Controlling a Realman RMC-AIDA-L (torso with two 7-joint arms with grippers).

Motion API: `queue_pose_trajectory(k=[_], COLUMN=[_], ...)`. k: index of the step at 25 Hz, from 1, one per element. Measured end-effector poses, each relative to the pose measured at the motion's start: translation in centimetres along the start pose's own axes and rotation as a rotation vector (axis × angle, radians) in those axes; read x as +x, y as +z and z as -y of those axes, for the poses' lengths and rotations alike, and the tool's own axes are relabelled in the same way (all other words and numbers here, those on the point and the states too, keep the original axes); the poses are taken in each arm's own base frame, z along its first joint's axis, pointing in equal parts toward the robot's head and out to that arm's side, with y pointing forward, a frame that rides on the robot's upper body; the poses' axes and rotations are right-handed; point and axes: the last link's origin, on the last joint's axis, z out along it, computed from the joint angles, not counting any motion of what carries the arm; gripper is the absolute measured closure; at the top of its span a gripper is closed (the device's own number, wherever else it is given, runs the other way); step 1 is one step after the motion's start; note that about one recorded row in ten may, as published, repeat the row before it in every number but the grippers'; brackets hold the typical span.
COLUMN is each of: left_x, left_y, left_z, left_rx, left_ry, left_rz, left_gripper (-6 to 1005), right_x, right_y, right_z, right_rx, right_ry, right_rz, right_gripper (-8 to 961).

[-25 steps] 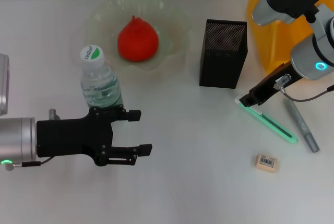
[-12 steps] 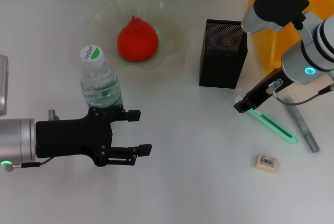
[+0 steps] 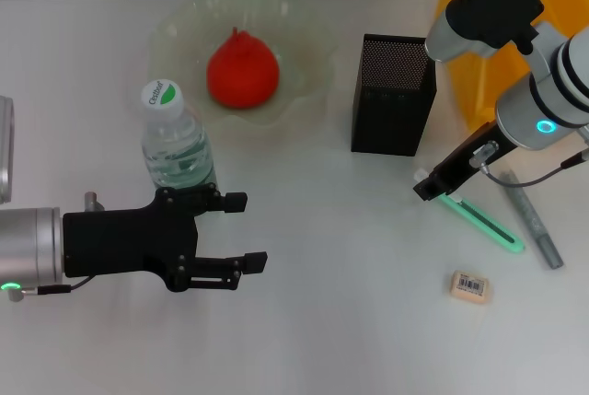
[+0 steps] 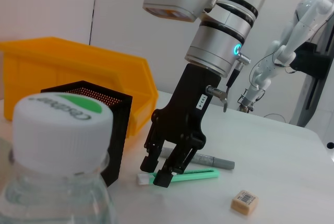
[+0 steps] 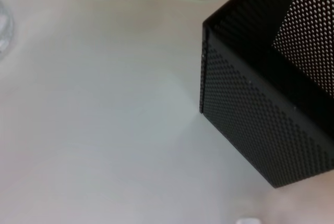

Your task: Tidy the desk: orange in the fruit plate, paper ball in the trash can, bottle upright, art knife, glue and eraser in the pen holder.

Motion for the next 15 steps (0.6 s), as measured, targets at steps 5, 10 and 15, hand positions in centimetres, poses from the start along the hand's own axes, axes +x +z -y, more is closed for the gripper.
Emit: queue_pose_trajectory(k=[5, 10, 15], left_x=[0.0, -0.01, -0.02], left_y=[0.01, 0.02, 0.02], left_z=[-0.01, -0.01, -0.02], left_rx=[-0.001, -0.001, -0.001], left_ry=[0.0, 0.0, -0.001], left_rz=[0.001, 0.001, 0.0], left_gripper=[155, 155, 155], right_x=[0.04, 0.02, -0.08], right_y=[0.25, 0.43, 0.44], right_z=[-0.03, -0.05, 0.01], right_rx=[0.001, 0.0, 0.004], right_ry=[-0.003, -0.003, -0.002], right_rz=[-0.005, -0.011, -0.005], right_gripper=[542, 543, 578])
